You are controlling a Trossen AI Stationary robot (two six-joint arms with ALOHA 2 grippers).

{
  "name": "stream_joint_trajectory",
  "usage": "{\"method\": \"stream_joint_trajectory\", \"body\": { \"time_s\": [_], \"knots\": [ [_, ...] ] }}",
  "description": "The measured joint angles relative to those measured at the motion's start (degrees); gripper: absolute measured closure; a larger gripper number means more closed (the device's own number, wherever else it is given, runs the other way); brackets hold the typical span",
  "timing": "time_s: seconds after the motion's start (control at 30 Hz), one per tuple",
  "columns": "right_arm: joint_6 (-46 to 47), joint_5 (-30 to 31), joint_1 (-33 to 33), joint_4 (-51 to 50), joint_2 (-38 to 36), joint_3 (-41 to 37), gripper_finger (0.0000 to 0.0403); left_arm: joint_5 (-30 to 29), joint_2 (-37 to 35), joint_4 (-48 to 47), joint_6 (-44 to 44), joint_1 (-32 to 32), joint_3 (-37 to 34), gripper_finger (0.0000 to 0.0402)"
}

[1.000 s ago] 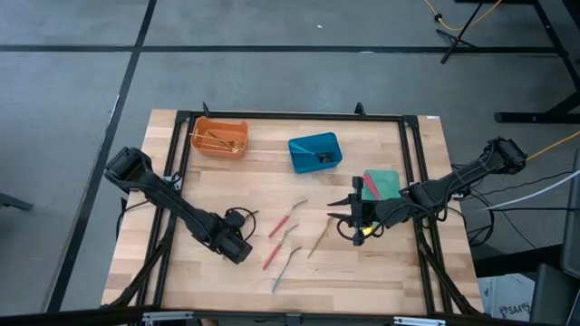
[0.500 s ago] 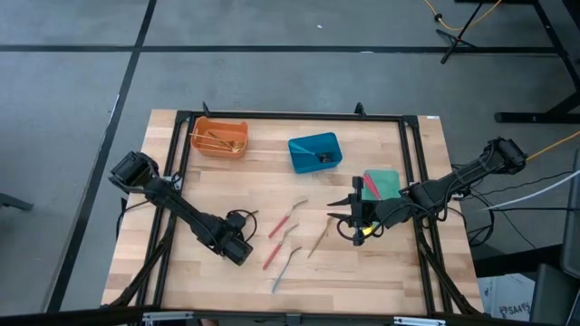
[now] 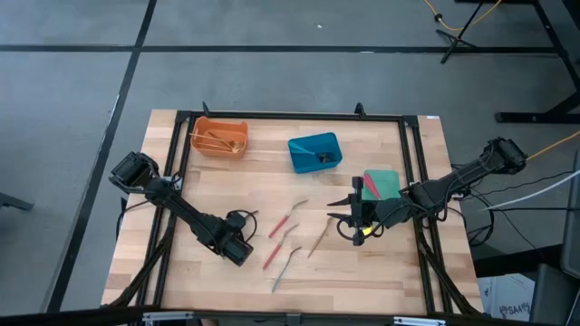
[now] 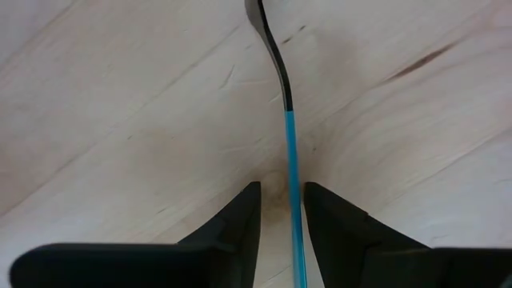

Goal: Sort silverware by color (type)
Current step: Put the blue fork into the blue bin

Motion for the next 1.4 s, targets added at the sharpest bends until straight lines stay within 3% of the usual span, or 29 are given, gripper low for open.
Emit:
{"method": "stream_joint_trajectory", "body": {
  "time_s": [0.37, 0.6, 1.03, 1.4],
  "knots": [
    [0.00, 0.00, -0.01, 0.00, 0.00, 0.00, 0.0301, -1.40, 0.04, 0.04, -0.08, 0.04, 0.00, 0.0393],
    [0.01, -0.01, 0.00, 0.00, 0.00, 0.00, 0.0301, -4.96, 0.06, 3.35, 1.47, 0.11, 0.00, 0.0396],
    [0.01, 0.10, 0.00, 0.04, 0.00, 0.00, 0.0301, -4.83, 0.04, 5.25, 9.14, 2.20, 0.02, 0.0399],
    [0.00, 0.02, -0.02, 0.56, 0.00, 0.00, 0.0301, -4.15, 0.04, 5.22, 22.76, 6.67, 7.60, 0.0401]
  ]
}}
